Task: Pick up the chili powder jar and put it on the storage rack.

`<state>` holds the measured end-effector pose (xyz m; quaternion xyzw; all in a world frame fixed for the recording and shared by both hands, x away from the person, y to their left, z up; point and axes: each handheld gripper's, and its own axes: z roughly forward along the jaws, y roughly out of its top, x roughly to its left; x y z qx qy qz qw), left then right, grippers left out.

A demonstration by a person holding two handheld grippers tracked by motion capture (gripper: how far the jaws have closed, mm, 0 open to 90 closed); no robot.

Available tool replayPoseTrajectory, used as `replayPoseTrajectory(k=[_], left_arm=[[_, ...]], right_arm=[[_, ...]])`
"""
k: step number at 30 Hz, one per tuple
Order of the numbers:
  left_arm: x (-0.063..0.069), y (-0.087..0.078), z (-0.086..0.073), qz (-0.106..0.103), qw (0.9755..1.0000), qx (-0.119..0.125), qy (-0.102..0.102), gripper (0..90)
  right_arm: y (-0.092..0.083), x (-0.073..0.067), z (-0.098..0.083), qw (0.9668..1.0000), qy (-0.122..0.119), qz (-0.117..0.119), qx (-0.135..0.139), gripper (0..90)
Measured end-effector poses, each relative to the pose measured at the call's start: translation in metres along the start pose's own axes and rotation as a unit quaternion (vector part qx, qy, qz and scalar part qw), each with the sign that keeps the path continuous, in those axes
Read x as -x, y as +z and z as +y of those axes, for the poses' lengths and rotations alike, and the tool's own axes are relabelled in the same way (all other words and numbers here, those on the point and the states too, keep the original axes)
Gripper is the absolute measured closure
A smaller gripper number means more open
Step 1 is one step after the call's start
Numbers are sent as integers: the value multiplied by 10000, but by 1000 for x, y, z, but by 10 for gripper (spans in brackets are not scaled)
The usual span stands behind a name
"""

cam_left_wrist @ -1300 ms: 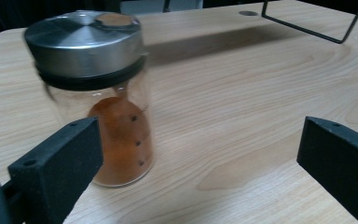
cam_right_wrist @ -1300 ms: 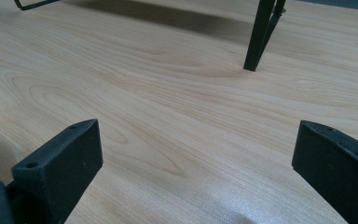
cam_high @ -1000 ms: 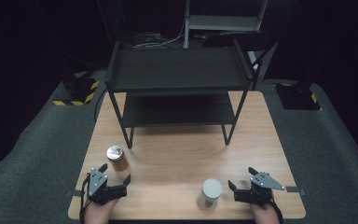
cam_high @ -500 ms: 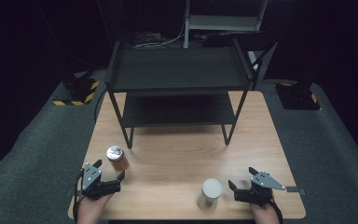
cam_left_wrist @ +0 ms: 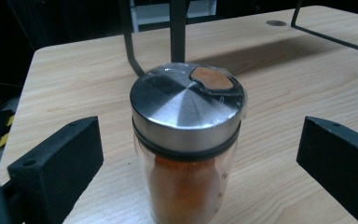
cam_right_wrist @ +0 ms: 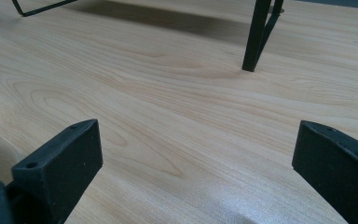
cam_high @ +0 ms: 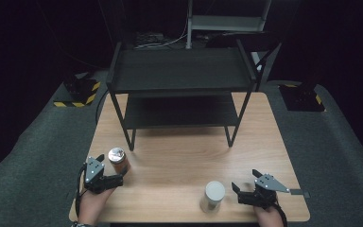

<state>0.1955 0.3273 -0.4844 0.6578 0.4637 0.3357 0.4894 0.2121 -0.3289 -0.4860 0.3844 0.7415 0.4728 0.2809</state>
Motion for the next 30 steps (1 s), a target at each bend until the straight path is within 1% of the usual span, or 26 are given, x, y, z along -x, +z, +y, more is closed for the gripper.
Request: replayPoseTrajectory(k=[2, 7, 10, 11, 12, 13, 15, 16, 17, 18, 22, 25, 28, 29, 30], left_arm=[[-2, 2, 0, -15, 10000, 34, -62, 5], [-4, 8, 1, 21, 9999, 34, -94, 18], [-6, 11, 2, 21, 9999, 60, -112, 50], [-7, 12, 1, -3, 9999, 101, -139, 64], [-9, 13, -1, -25, 9998, 152, -156, 95], [-9, 13, -1, -25, 9998, 152, -156, 122], [-10, 14, -1, -30, 9997, 176, -162, 151], [-10, 14, -1, -40, 9998, 168, -96, 170], [-10, 14, -1, -40, 9998, 168, -96, 191], [-9, 14, -1, -26, 9998, 178, -35, 204], [-8, 14, -1, -25, 9998, 193, 69, 261], [-8, 14, -1, -22, 9998, 188, 104, 289], [-9, 14, -2, -73, 9997, 192, 119, 299], [-8, 14, -2, -68, 9996, 175, 191, 303], [-8, 14, -2, -55, 9996, 182, 209, 306]], right_arm=[[0, 0, 0, 10000, -7, -2, 0, 8], [0, 0, 0, 10000, -21, -5, -2, 7], [0, 0, 0, 10000, -18, -4, -1, 8], [0, 0, 0, 10000, -17, -4, 0, 8], [0, 0, 0, 10000, -14, -3, 1, 8], [0, 0, 0, 10000, -14, -3, 1, 8], [0, 0, 0, 10000, -4, 3, -3, 8], [0, 0, 0, 10000, -7, 6, -3, 8], [0, 0, 0, 10000, -7, 6, -3, 8], [0, 0, 0, 10000, -6, 9, -4, 8], [0, 0, 0, 10000, -5, 16, -7, 8], [0, 0, 0, 10000, -9, 17, -8, 8], [0, 1, 0, 10000, -6, 19, -6, 7], [0, 1, 0, 10000, -3, 22, -7, 8], [0, 1, 0, 10000, -3, 21, -6, 8]])
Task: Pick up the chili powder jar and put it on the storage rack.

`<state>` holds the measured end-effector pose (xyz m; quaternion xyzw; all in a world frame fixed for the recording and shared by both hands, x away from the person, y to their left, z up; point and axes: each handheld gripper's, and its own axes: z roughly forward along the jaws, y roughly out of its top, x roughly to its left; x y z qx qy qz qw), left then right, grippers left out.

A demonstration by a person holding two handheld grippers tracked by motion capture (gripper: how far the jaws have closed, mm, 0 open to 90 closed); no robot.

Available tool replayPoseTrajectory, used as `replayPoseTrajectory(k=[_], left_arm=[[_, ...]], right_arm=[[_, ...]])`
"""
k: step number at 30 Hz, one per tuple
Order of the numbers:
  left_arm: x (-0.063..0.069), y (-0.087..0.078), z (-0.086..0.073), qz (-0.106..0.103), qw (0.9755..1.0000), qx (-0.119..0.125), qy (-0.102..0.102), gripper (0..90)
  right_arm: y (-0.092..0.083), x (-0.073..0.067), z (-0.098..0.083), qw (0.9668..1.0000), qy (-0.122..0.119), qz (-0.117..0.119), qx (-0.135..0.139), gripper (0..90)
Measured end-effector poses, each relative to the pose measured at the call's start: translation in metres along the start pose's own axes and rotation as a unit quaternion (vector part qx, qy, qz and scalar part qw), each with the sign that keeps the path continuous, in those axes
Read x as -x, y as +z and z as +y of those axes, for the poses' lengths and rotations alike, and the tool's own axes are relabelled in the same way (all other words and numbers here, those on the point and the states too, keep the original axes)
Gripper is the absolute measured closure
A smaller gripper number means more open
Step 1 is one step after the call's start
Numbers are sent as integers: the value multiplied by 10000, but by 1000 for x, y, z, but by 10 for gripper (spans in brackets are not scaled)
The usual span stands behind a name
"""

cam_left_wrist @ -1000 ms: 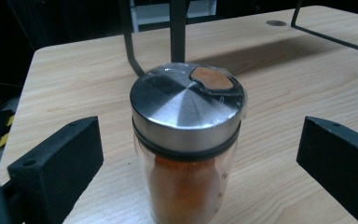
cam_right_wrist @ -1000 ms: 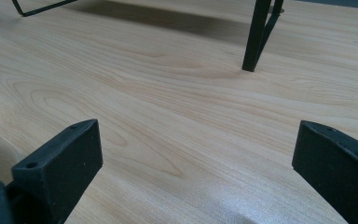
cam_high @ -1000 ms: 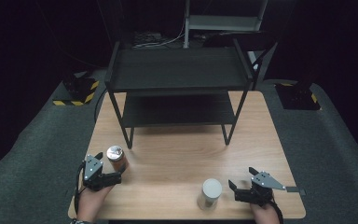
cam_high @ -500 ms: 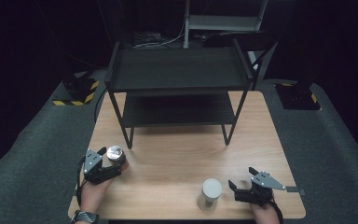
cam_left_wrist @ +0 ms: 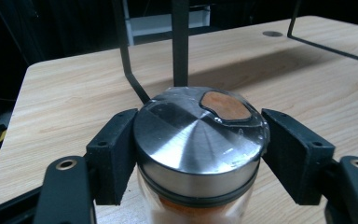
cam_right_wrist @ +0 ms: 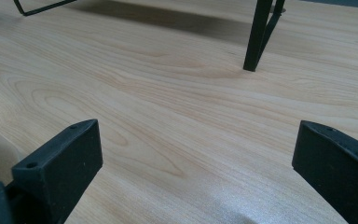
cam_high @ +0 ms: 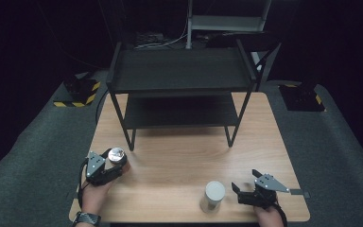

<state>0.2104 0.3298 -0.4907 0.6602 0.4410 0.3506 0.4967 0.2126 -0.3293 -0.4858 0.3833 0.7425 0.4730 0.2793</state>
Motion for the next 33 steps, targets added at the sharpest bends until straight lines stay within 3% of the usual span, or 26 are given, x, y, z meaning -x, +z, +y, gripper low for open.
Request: replayPoseTrajectory(k=[14, 25, 29, 33], left_arm=[[-2, -4, -4, -7, 9998, 98, -154, 348], [3, -16, -5, -75, 9994, 306, -148, 348], [4, -21, -2, -139, 9988, 429, -194, 348], [8, -26, 6, -236, 9981, 557, -137, 348]], right_arm=[[0, 0, 0, 10000, 0, 12, -3, 8], [1, -2, 2, 10000, -44, -28, -52, 7], [2, -7, 7, 9994, -166, -178, -233, 7], [3, -8, 10, 9992, -130, -228, -317, 5]])
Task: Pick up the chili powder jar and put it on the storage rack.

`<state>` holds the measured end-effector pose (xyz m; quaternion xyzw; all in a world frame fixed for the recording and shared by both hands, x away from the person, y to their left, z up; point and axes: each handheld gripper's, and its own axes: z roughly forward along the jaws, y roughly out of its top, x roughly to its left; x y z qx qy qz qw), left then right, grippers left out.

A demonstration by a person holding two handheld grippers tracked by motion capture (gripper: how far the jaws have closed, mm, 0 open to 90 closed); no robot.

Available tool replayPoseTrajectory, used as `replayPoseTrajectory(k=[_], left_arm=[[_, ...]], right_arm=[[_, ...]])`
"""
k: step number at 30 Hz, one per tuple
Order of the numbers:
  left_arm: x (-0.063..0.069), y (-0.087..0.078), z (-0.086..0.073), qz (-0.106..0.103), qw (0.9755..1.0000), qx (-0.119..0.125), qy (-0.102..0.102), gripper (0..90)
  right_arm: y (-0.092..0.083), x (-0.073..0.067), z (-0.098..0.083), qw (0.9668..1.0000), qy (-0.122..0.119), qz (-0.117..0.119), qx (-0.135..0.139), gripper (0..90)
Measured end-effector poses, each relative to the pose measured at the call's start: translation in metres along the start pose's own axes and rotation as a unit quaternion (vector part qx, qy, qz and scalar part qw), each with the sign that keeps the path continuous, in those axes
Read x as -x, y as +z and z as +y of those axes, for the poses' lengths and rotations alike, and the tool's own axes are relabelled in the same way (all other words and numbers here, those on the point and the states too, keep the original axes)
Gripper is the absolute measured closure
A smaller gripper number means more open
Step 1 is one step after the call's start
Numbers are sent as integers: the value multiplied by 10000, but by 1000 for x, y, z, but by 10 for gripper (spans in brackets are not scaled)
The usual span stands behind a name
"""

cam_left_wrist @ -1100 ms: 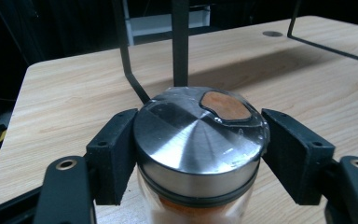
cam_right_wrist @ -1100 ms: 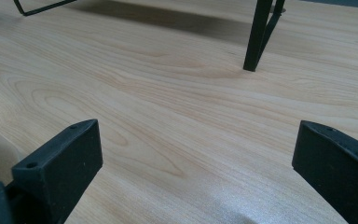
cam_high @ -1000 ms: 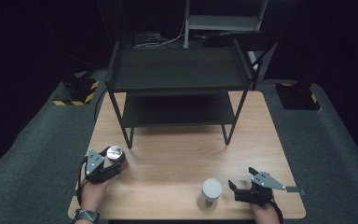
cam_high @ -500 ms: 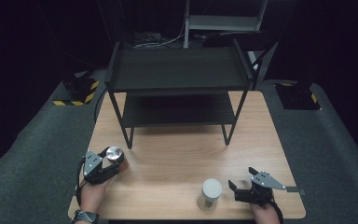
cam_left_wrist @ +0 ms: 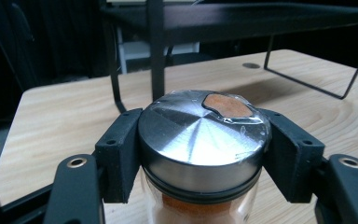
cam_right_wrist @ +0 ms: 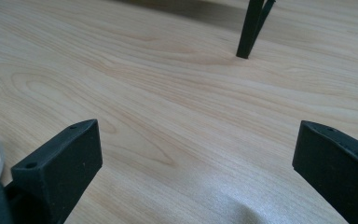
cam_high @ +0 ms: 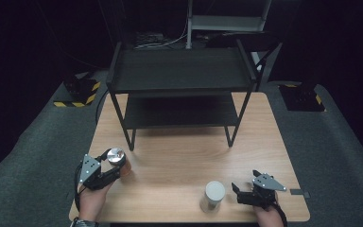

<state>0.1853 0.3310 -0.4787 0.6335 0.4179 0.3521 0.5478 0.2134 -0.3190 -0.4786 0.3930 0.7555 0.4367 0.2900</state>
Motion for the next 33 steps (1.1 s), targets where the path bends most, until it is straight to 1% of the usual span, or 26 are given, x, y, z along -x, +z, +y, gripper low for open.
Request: replayPoseTrajectory(k=[3, 7, 8, 13, 20, 21, 23, 32, 33], left_arm=[[4, -3, 7, -68, 9999, 97, 42, 348], [6, -4, 13, -126, 9998, 132, 21, 348], [7, -5, 17, -177, 9997, 194, -5, 348], [12, -7, 26, -267, 9991, 338, 34, 348], [20, -11, 41, -428, 9968, 653, 138, 347], [20, -11, 41, -428, 9968, 653, 138, 347], [23, -13, 48, -475, 9959, 750, 168, 347], [29, -15, 72, -606, 9935, 913, 311, 348], [30, -15, 74, -625, 9932, 936, 294, 348]], right_arm=[[0, 1, 1, 10000, 0, 3, -26, 6], [-1, 2, 0, 10000, 49, 22, -11, 6], [-1, 3, -1, 9999, 93, 44, 18, 6], [-2, 5, -2, 9999, 146, 65, 54, 6], [-2, 6, -3, 9998, 144, 78, 60, 6], [-2, 6, -3, 9998, 144, 78, 60, 6], [-2, 6, -3, 9998, 167, 82, 75, 6], [-2, 6, -3, 9998, 182, 74, 70, 6], [-2, 6, -3, 9998, 184, 74, 71, 6]])
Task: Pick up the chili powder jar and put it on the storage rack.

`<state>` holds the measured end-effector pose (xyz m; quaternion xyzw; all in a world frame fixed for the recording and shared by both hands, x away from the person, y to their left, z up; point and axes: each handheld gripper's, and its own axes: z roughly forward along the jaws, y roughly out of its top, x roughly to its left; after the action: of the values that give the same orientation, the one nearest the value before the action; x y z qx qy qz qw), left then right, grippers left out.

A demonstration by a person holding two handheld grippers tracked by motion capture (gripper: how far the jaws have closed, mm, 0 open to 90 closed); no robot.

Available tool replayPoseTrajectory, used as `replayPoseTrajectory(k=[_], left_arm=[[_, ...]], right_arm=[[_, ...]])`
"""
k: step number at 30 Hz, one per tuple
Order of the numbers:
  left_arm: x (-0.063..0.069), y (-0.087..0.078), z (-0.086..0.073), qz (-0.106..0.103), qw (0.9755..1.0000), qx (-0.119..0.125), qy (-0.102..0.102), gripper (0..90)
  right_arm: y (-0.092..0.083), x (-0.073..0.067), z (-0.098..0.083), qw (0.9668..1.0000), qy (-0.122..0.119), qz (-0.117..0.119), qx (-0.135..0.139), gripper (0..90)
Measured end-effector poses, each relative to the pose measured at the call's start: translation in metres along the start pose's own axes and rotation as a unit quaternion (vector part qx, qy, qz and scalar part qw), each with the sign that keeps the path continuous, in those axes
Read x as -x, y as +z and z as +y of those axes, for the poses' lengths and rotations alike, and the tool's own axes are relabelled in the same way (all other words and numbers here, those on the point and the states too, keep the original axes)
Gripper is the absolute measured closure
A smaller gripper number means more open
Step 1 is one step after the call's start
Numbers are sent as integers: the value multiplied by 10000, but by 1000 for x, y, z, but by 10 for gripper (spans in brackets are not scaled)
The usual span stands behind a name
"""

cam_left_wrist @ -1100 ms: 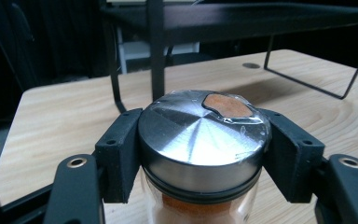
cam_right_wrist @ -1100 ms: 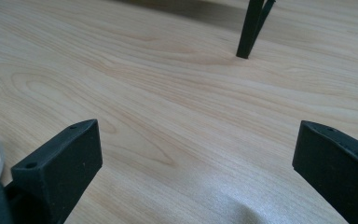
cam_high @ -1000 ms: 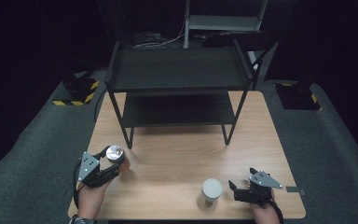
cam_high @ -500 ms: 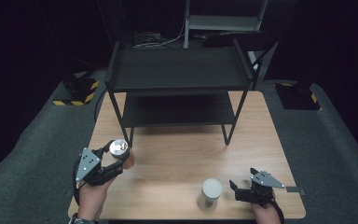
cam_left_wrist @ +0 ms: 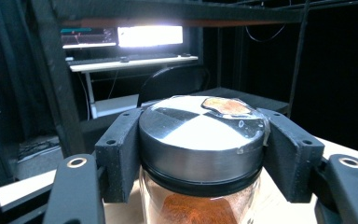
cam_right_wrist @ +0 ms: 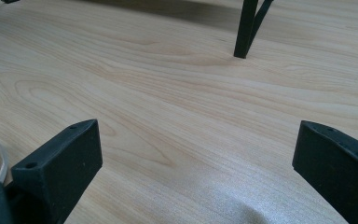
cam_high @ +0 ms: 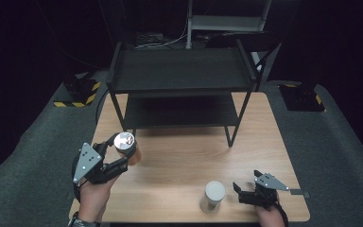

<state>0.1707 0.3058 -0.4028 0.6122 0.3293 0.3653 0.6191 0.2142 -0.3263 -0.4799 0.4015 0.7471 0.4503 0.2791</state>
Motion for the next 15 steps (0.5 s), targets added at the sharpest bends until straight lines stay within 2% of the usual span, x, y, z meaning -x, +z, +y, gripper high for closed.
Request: replayPoseTrajectory(k=[6, 15], left_arm=[[2, 5, 12, -50, 10000, 34, 75, 348], [3, 14, 29, -98, 9997, 209, -8, 348]], right_arm=[[0, 1, 0, 10000, 15, 13, 12, 6], [0, 2, 0, 10000, 25, 30, 11, 6]])
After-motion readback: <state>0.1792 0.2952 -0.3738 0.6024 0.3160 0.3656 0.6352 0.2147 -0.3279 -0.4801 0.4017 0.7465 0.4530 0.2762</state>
